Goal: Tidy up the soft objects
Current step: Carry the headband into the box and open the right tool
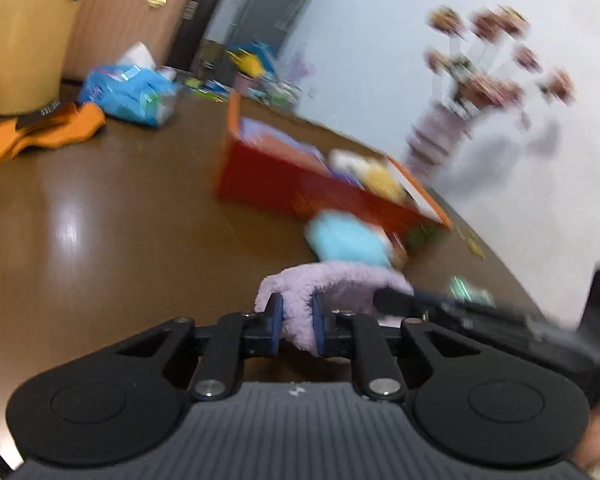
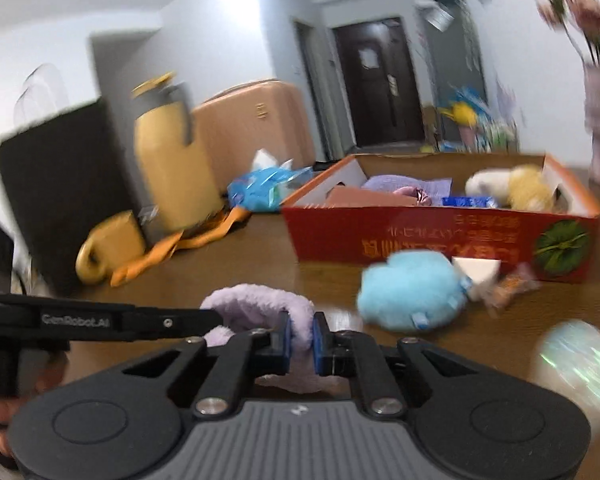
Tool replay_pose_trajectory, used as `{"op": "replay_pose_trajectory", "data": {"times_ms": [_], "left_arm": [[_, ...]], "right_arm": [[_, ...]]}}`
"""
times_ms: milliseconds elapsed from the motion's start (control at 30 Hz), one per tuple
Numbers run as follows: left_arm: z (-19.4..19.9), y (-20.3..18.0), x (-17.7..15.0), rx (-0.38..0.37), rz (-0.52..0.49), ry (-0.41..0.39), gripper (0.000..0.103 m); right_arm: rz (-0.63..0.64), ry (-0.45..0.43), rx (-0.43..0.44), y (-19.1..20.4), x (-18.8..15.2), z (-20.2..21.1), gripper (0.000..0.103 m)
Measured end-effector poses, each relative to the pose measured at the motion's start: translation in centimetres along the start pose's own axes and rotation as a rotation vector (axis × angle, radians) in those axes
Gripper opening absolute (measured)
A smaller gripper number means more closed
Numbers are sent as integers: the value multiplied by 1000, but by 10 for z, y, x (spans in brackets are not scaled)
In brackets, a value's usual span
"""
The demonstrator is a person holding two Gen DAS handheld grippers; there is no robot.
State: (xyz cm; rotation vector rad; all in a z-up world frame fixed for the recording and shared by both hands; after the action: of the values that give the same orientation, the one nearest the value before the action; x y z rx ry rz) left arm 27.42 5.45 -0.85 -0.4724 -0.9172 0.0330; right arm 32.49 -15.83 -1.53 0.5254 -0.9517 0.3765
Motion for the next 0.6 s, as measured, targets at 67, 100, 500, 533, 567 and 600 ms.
{"op": "replay_pose_trajectory", "data": {"times_ms": [67, 100, 500, 533, 567, 600], "left_arm": [[18, -12, -26, -75, -40, 57, 25], [27, -13, -33, -114, -41, 63, 40], [18, -18, -27, -14, 17, 70, 46], [22, -21, -36, -9, -12, 65, 46], [28, -23, -45, -7, -29, 62, 46], [32, -23, -52, -3, -30, 62, 46]], "right_arm": [[19, 19, -5, 5, -19, 28, 14], [21, 23, -5, 8, -28, 41, 16], [-158, 8, -113, 0, -36, 73, 34], [-146, 15, -97, 5, -42, 76, 34], [-146, 15, -79, 7, -48, 76, 37], [-152, 22, -68, 10, -56, 79, 38]]}}
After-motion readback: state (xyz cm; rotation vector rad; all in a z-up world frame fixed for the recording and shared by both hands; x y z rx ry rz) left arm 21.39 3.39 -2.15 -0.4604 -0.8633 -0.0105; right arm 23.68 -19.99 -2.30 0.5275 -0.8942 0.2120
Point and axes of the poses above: each gripper's, at about its wrist camera, not at the fingertips, and z roughly against the way its jaws point, y to its left, x to its top, the point moved 1 cm from there along -z, roughly the way its jaws point, and after that the axes turned 1 degree about -y, right-handed, at the moved point
